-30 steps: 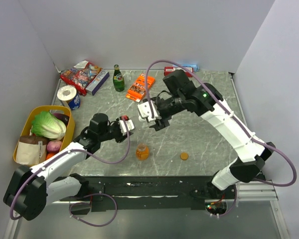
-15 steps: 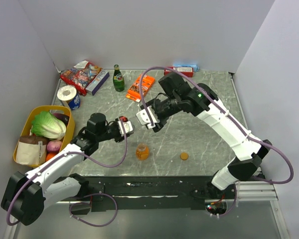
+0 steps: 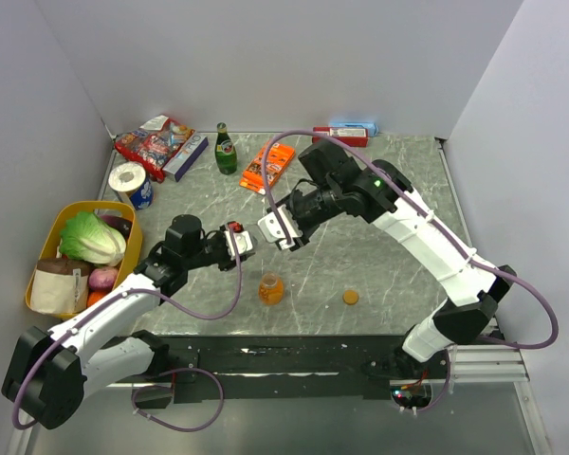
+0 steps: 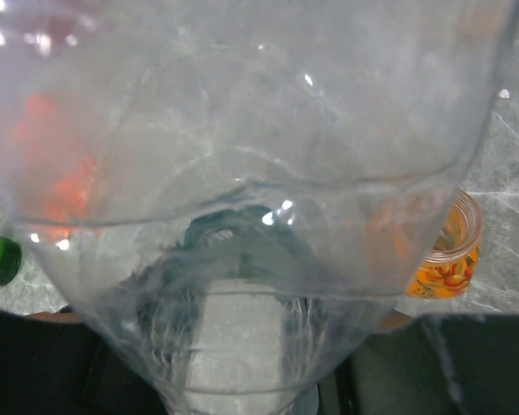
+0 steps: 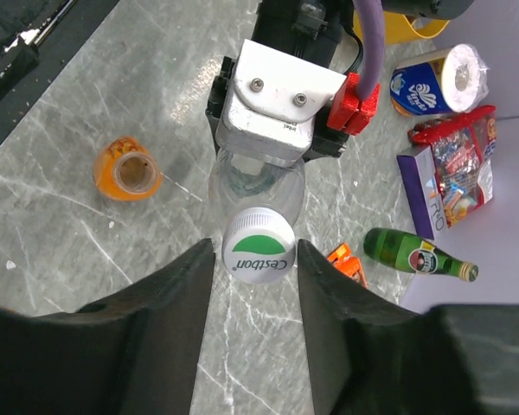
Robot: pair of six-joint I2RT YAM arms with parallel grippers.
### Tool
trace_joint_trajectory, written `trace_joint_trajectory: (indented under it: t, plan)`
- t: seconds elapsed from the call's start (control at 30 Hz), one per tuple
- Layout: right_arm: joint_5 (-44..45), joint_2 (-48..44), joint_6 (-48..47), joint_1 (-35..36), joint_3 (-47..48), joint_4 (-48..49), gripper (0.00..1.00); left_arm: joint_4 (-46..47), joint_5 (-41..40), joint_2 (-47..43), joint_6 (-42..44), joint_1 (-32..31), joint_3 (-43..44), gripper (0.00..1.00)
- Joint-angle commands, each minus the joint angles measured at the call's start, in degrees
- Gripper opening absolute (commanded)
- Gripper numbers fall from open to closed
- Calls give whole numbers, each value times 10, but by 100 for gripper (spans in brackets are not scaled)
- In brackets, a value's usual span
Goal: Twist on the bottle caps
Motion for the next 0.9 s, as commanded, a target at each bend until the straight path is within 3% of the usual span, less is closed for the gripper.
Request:
trace_joint_trajectory:
  t: [0.0, 0.13, 0.23, 0.3, 0.33, 0.47, 0.53, 0.57, 0.67, 0.77, 0.87]
  plan:
    - [-6, 12, 6, 5, 8, -3, 42, 41, 16, -4, -6, 3, 30, 1]
    - [6, 37, 103, 1, 25, 7, 29, 80, -5, -5, -25, 0, 24, 1]
    - [7, 91, 211, -15, 99, -22, 24, 157, -103, -3, -63, -10, 12, 1]
    - [1, 152, 281, -33, 192, -50, 20, 205, -228, 3, -84, -23, 7, 1]
    - [-15, 173, 360, -55, 227, -60, 20, 244, -269, 16, -86, -36, 10, 1]
    - [-72, 285, 542, -102, 397, -91, 14, 312, -406, 58, -43, -65, 33, 1]
    - [-102, 290, 642, -118, 389, -64, 2, 335, -441, 80, -27, -71, 36, 1]
    - [-116, 272, 676, -124, 333, -40, 0, 342, -448, 85, -23, -70, 41, 1]
    - [-131, 233, 706, -117, 254, -1, 0, 320, -475, 102, -40, -70, 59, 1]
    - [-125, 223, 733, -114, 245, 10, 0, 287, -487, 112, -55, -70, 67, 1]
    - [-81, 231, 748, -121, 315, 8, 25, 268, -487, 114, -60, -71, 59, 1]
